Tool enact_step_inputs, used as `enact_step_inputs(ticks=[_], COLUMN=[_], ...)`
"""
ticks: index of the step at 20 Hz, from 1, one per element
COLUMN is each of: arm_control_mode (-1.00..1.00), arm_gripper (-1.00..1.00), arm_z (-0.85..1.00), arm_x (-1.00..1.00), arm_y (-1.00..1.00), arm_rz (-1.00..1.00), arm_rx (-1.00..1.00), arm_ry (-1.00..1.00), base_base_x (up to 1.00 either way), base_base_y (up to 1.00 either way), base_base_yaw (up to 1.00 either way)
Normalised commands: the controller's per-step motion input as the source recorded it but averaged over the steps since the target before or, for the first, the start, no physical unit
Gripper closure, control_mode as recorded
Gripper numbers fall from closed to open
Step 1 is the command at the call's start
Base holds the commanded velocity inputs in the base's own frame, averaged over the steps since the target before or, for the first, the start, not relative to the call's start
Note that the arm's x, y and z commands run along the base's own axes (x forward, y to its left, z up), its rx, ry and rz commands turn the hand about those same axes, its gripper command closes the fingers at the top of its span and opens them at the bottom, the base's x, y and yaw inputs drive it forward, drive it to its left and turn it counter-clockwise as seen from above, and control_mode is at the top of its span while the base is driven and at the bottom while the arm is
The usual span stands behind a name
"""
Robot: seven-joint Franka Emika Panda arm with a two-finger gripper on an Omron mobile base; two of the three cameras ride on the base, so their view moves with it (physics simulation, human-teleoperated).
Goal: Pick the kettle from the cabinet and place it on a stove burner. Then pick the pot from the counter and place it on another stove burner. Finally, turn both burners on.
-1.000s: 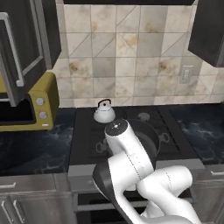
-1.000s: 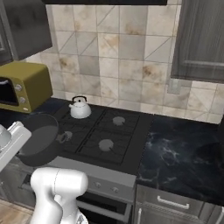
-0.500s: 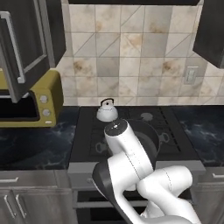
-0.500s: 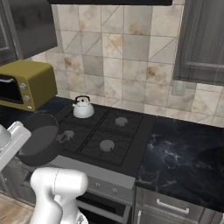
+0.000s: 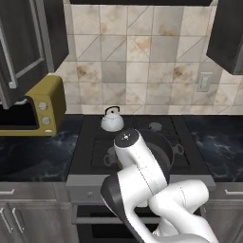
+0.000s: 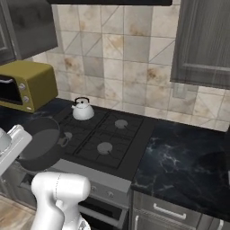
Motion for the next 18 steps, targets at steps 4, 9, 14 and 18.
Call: enact_step_inputs(ticks=[4,9,14,18], arm_control_mode=[1.00,1.00,-1.00,-1.00], arm_gripper=[1.00,1.00,1.00,1.00], arm_z=[0.00,0.00,0.00,0.00], arm_x=[0.00,0.00,0.01,0.00], arm_y=[0.00,0.00,0.00,0.00], arm_rz=[0.00,0.00,0.01,0.00], arm_rx=[0.00,0.00,0.00,0.00], arm_ry=[0.00,0.00,0.00,0.00], base_base_x=[0.30,0.23,0.11,0.00], base_base_y=[0.00,-0.05,-0.07,0.00], base_base_yaw=[0.11,0.10,0.04,0.00])
